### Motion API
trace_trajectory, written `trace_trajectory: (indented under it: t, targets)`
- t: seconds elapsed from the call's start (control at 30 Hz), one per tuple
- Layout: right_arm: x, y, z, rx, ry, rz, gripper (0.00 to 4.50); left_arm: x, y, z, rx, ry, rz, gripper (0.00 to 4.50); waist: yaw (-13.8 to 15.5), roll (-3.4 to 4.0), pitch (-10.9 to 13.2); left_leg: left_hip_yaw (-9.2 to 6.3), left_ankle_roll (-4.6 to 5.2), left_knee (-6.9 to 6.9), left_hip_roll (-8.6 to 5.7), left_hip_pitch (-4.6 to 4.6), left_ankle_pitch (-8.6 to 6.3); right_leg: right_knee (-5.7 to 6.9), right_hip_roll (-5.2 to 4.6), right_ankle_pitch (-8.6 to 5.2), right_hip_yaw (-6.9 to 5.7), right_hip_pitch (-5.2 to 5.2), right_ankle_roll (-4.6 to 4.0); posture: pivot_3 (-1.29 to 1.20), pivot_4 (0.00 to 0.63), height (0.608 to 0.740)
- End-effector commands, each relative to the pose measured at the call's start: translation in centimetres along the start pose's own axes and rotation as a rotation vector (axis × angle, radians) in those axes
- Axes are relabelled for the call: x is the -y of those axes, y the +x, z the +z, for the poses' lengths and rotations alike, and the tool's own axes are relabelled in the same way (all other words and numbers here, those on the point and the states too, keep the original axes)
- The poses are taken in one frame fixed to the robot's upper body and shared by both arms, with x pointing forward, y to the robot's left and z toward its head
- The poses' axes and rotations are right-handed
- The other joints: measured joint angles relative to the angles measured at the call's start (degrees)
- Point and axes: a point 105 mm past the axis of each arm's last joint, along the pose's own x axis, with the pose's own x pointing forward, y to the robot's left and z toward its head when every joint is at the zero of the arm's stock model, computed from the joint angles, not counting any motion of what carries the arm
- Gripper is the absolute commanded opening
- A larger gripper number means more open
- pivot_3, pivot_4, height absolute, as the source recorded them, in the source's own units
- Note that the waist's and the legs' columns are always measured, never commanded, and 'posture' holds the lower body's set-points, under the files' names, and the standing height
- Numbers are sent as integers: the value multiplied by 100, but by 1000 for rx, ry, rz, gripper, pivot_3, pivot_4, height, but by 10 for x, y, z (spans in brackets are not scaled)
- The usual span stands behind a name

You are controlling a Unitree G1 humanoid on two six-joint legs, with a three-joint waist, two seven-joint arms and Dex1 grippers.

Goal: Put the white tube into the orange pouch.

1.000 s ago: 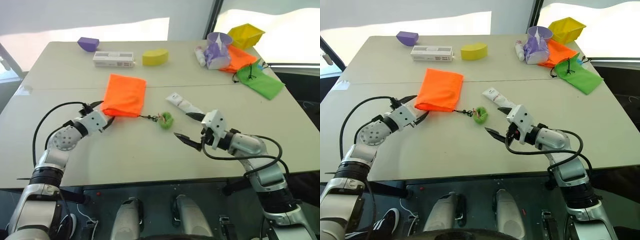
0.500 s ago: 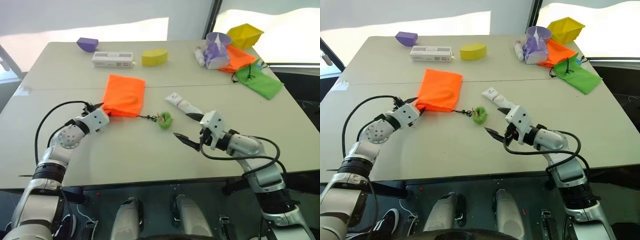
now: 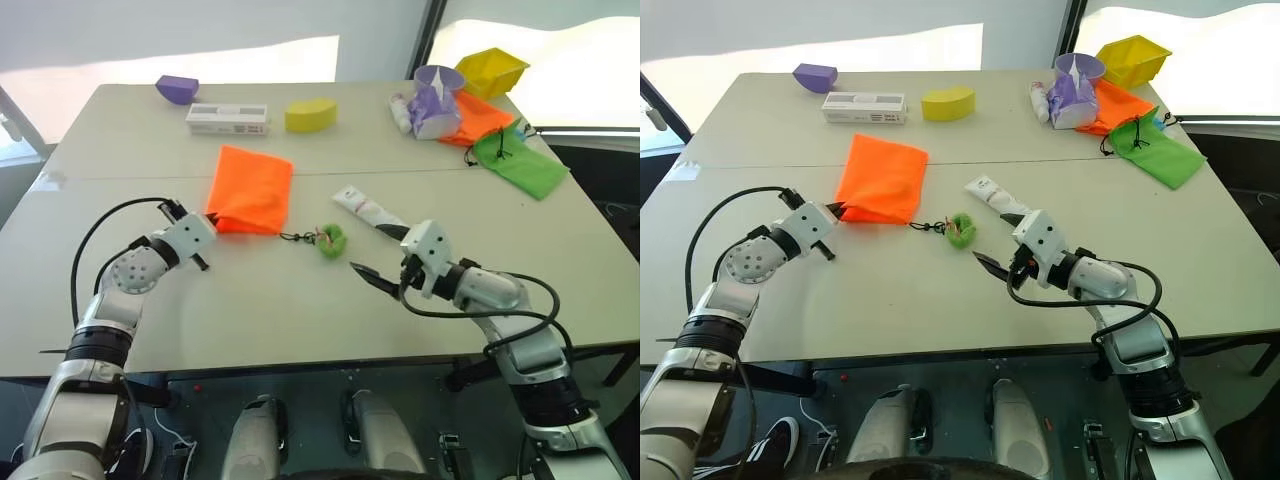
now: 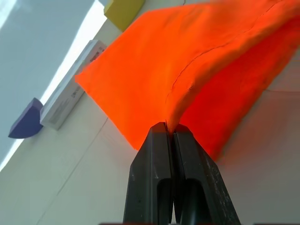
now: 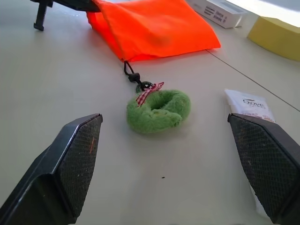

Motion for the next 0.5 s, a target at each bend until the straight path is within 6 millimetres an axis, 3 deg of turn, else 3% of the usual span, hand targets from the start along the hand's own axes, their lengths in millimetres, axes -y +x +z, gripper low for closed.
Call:
trace_trajectory:
  t: [0.03, 0.13, 0.33, 0.5]
  targets:
    - [7, 3, 16, 54, -49, -26, 4500, 7, -4, 7, 12, -2, -48, 47, -1, 0, 0, -1, 0, 0, 0, 0, 0, 0, 1, 0, 0, 0, 0, 0, 150, 740]
    - [0, 24, 13, 22, -162, -53, 4500, 6, -6, 7, 0, -5, -39, 47, -35, 0, 0, -1, 0, 1, 0, 2, 0, 3, 3, 1, 1, -1, -1, 0, 150, 740]
    - [-41, 83, 36, 128, -203, 19, 4500, 16, -6, 31, 64, -32, -95, 47, -34, 0, 1, 0, 0, 0, 5, 2, 1, 26, 23, 0, -2, -14, -2, 0, 150, 740]
    - [-36, 113, 35, 96, -231, -36, 4500, 21, -10, 44, 94, -69, -119, 47, -32, 0, 0, 7, 0, 5, 3, 1, 1, 25, 19, 0, -1, -10, -2, 0, 150, 740]
